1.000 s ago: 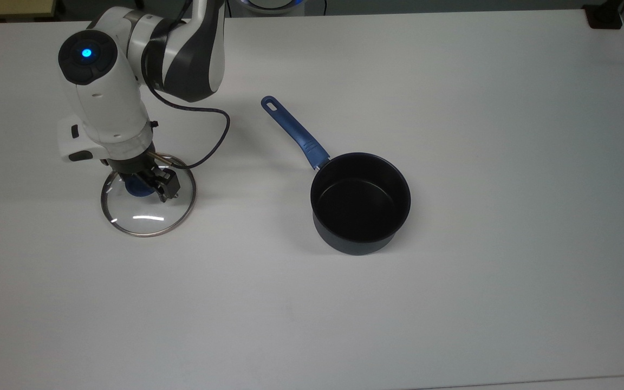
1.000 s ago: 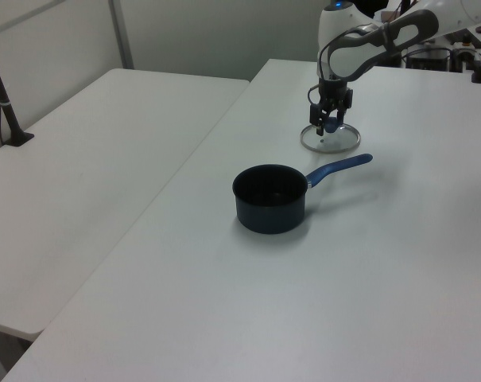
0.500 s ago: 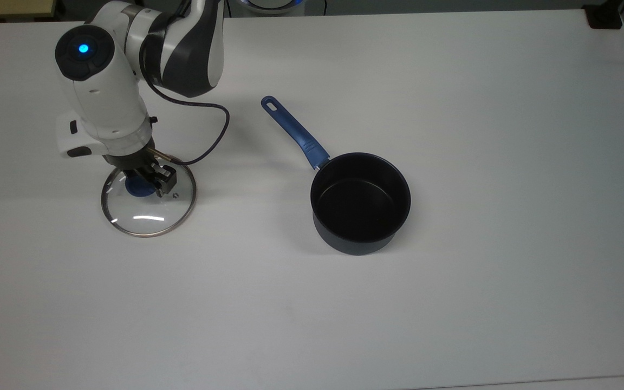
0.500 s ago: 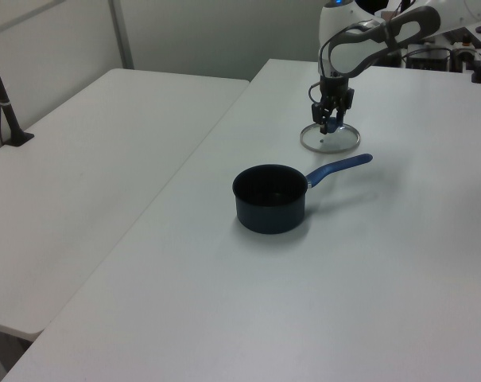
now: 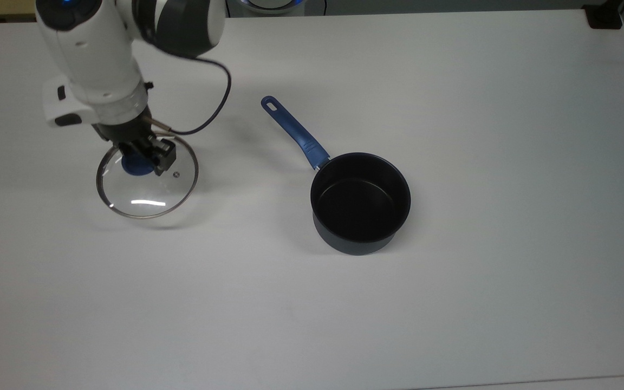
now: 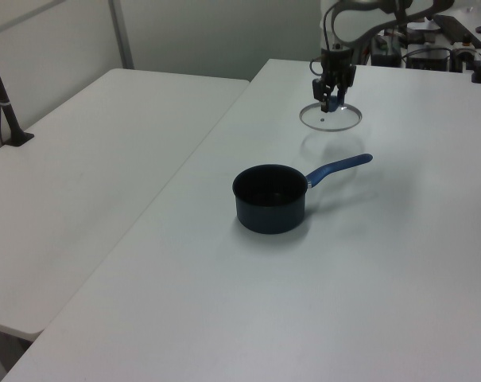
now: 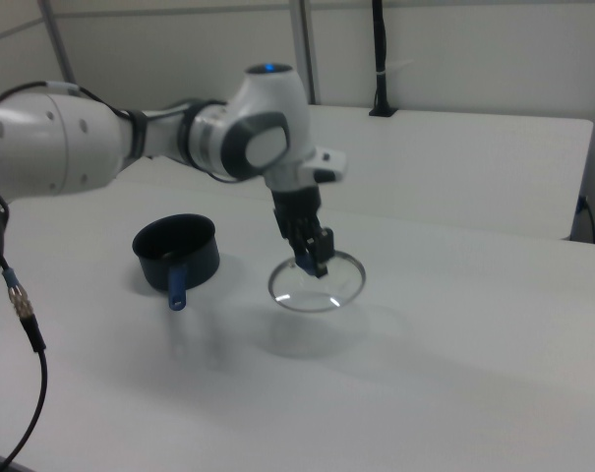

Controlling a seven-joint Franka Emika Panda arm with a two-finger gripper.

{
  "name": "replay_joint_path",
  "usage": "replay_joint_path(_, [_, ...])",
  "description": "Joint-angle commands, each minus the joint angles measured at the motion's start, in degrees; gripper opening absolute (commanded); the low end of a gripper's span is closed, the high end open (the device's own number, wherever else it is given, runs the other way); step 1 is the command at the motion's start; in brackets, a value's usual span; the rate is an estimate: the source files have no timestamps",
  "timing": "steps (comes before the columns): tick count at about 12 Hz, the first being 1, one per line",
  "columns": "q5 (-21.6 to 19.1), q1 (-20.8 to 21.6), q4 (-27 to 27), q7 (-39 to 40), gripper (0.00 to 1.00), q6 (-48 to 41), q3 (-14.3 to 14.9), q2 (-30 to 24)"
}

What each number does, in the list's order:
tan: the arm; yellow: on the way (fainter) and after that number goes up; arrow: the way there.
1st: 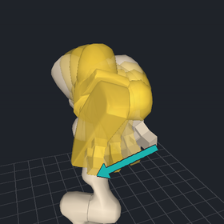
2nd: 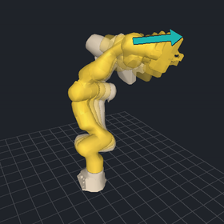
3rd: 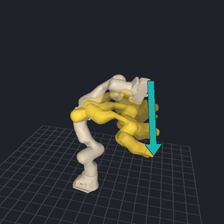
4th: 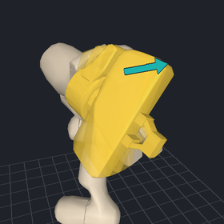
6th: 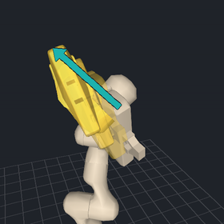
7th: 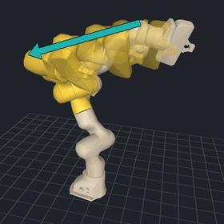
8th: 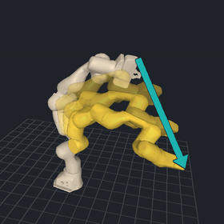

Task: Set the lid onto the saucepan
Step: 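Carry the glass lid over the saucepan and lower it onto the rim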

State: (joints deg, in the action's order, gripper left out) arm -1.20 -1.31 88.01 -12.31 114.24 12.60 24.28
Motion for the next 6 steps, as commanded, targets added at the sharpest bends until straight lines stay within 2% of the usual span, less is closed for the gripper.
replay_joint_path(1, [-1.26,12.34,-5.03,-0.61,0.53,-8.74,8.3,-0.46])
replay_joint_path(3, [-3.1,19.29,-7.93,-4.72,0.53,-10.61,10.77,-0.2])
replay_joint_path(5, [-3.2,24.4,-9.61,-7.45,0.53,-10.0,9.99,0.85])
replay_joint_path(6, [-3.2,25.64,-10.75,-8.34,0.53,-9.91,9.38,1.64])
